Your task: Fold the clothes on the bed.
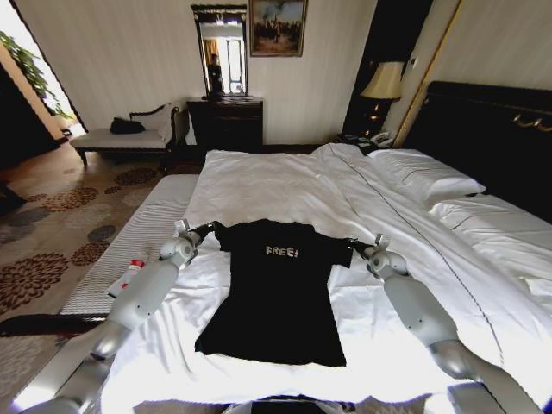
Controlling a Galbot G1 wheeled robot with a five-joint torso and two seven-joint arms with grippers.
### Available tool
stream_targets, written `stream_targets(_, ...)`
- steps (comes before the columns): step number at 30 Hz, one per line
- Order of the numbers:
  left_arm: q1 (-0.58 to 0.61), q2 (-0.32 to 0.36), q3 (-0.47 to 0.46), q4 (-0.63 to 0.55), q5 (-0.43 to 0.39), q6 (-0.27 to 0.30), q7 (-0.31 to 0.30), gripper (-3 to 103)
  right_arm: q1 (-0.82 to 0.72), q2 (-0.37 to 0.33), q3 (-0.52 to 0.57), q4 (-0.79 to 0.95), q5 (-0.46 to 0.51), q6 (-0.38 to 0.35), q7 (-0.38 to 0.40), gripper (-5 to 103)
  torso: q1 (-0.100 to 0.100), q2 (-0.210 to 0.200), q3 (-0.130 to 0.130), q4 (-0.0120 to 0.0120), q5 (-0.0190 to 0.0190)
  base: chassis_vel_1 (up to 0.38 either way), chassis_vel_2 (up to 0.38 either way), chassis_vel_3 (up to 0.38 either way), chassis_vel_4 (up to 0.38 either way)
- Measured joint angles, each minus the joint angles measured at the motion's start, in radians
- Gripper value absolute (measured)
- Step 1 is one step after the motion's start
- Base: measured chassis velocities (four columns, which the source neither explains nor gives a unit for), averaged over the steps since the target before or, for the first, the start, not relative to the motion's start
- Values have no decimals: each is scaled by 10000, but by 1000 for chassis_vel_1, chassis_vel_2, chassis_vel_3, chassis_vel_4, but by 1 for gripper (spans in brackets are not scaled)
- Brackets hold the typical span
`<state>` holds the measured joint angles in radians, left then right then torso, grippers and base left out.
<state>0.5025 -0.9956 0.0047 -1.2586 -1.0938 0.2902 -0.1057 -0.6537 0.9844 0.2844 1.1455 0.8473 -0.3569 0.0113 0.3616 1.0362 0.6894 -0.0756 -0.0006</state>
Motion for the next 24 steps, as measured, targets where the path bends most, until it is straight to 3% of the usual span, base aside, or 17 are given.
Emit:
stream_targets(17, 467, 134, -96, -360, 37, -4, -104, 0, -261, 87, 53, 81, -462, 161, 138, 1, 0, 0, 0, -1, 1, 0, 0, 0, 0)
stream_targets(24, 485, 123, -82, -402, 33, -4, -122, 0, -578, 72, -46, 1170, -305, 204, 205, 1, -1, 0, -1, 1, 0, 0, 0, 0, 0)
